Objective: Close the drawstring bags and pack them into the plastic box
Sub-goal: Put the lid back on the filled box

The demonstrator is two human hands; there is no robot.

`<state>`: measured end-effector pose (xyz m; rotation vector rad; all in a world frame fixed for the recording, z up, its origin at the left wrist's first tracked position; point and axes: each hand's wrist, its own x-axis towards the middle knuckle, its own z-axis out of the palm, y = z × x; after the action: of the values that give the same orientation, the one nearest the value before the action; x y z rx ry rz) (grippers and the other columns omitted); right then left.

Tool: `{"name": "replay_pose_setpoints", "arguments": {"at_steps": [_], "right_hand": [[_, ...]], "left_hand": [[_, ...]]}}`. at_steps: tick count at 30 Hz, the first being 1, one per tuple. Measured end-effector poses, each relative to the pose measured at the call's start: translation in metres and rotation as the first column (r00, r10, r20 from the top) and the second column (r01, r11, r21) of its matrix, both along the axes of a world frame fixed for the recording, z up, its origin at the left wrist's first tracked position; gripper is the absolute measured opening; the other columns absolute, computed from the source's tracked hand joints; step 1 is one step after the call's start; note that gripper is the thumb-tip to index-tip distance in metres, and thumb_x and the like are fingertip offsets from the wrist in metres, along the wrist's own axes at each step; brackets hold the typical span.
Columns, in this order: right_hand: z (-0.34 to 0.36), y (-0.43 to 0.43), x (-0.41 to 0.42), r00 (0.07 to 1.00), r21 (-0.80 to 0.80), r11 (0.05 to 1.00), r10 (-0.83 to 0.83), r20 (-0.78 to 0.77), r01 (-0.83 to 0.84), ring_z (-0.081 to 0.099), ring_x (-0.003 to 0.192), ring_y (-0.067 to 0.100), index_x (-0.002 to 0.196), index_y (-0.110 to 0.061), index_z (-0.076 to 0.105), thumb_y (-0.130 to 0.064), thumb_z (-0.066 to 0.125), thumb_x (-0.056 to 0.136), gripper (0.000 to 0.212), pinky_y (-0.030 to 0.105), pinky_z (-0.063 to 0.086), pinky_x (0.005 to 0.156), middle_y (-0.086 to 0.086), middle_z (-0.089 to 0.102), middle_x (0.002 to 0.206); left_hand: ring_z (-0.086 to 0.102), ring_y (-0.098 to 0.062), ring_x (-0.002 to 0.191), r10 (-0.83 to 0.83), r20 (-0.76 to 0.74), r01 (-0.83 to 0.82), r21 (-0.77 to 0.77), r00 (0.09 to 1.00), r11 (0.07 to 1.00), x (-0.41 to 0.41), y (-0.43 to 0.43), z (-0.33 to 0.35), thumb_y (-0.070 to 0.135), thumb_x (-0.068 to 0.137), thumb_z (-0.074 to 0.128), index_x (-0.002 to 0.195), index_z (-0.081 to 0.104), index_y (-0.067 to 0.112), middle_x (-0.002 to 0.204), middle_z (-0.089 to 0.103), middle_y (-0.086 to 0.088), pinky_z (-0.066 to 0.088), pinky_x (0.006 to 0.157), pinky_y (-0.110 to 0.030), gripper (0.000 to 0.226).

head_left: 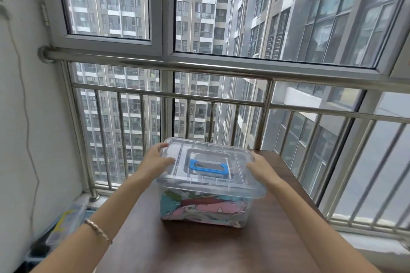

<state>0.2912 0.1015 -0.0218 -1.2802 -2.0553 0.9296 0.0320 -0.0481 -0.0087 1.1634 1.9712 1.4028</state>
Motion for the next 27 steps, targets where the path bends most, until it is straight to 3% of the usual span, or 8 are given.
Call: {"name": "replay_pose_setpoints", "arguments": {"at_steps": [3, 7, 9, 12, 17, 21, 24, 27], "right_hand": [[0.000, -0.002, -0.003, 1.000, 0.015, 1.000, -0.003, -0.013, 0.003, 0.048, 0.129, 0.023, 0.140, -0.015, 0.047, 0.007, 0.035, 0.081, 0.064, 0.042, 0.037, 0.110, 0.004, 0.055, 0.137], [-0.002, 0.015, -0.007, 1.000, 0.057, 0.998, -0.017, 0.022, 0.016, 0.046, 0.132, 0.024, 0.143, -0.014, 0.044, 0.004, 0.035, 0.083, 0.063, 0.042, 0.036, 0.111, 0.006, 0.051, 0.142], [-0.001, 0.019, -0.009, 0.998, 0.047, 0.997, -0.057, 0.025, 0.055, 0.053, 0.117, 0.024, 0.135, -0.007, 0.051, 0.005, 0.035, 0.085, 0.054, 0.037, 0.041, 0.098, 0.011, 0.057, 0.135], [-0.005, 0.017, -0.011, 0.998, 0.025, 0.998, -0.064, 0.024, 0.064, 0.057, 0.100, 0.024, 0.112, -0.007, 0.062, 0.006, 0.033, 0.085, 0.043, 0.034, 0.044, 0.085, 0.010, 0.066, 0.112], [-0.004, 0.020, -0.010, 0.994, 0.057, 0.998, -0.026, 0.102, 0.020, 0.057, 0.110, 0.028, 0.126, -0.012, 0.059, 0.002, 0.034, 0.088, 0.047, 0.035, 0.044, 0.091, 0.008, 0.064, 0.121], [-0.007, 0.021, -0.010, 0.996, 0.040, 0.999, -0.023, 0.091, 0.019, 0.054, 0.116, 0.026, 0.134, -0.014, 0.054, 0.001, 0.032, 0.089, 0.052, 0.034, 0.042, 0.093, 0.007, 0.060, 0.130], [-0.008, 0.020, -0.009, 0.994, 0.061, 0.996, -0.073, 0.077, 0.068, 0.047, 0.128, 0.028, 0.139, -0.016, 0.050, -0.008, 0.034, 0.094, 0.048, 0.036, 0.035, 0.102, 0.007, 0.054, 0.140], [-0.008, 0.022, -0.006, 0.953, 0.098, 0.982, -0.182, 0.244, 0.162, 0.022, 0.143, 0.037, 0.146, -0.028, 0.041, -0.028, 0.029, 0.097, 0.050, 0.055, 0.016, 0.114, 0.011, 0.032, 0.156]], "left_hand": [[0.051, -0.002, 0.080, -0.001, 0.016, 0.001, -0.026, 1.000, 1.000, 0.002, -0.004, -0.012, 0.004, 0.086, 0.065, 0.141, 0.041, 0.015, 0.143, 0.043, -0.006, 0.050, 0.052, -0.022, 0.061], [0.050, -0.018, 0.123, 0.008, -0.003, -0.008, 0.029, 1.000, 1.000, -0.002, 0.000, -0.009, 0.007, 0.085, 0.069, 0.140, 0.041, 0.017, 0.150, 0.037, -0.007, 0.048, 0.092, -0.025, 0.062], [0.057, -0.005, 0.095, 0.002, -0.004, -0.002, 0.012, 1.000, 1.000, -0.001, 0.004, -0.008, 0.005, 0.085, 0.068, 0.141, 0.041, 0.014, 0.147, 0.040, -0.009, 0.046, 0.063, -0.004, 0.062], [0.044, 0.005, 0.069, 0.035, 0.030, -0.035, -0.021, 0.999, 0.999, -0.001, 0.011, -0.013, 0.005, 0.087, 0.066, 0.141, 0.040, 0.012, 0.147, 0.040, -0.009, 0.038, 0.037, -0.005, 0.060], [0.048, -0.011, 0.057, 0.061, 0.076, -0.054, -0.093, 0.995, 0.994, -0.004, 0.016, -0.019, 0.008, 0.091, 0.062, 0.143, 0.038, 0.014, 0.115, 0.054, -0.001, 0.037, 0.036, -0.017, 0.058], [0.042, -0.009, 0.051, 0.058, 0.058, -0.051, -0.114, 0.997, 0.992, -0.008, 0.017, -0.021, 0.008, 0.092, 0.059, 0.145, 0.037, 0.015, 0.138, 0.046, -0.010, 0.034, 0.034, -0.016, 0.057], [0.035, -0.004, 0.051, 0.032, -0.037, -0.036, -0.108, 0.999, 0.993, -0.010, 0.020, -0.023, 0.009, 0.099, 0.043, 0.144, 0.041, 0.014, 0.125, 0.055, 0.001, 0.034, 0.033, -0.009, 0.045], [0.052, -0.007, 0.077, 0.050, -0.121, -0.067, -0.141, 0.991, 0.988, -0.015, 0.015, -0.015, 0.011, 0.098, 0.042, 0.138, 0.049, 0.020, 0.124, 0.059, 0.004, 0.049, 0.059, -0.010, 0.042]]}}
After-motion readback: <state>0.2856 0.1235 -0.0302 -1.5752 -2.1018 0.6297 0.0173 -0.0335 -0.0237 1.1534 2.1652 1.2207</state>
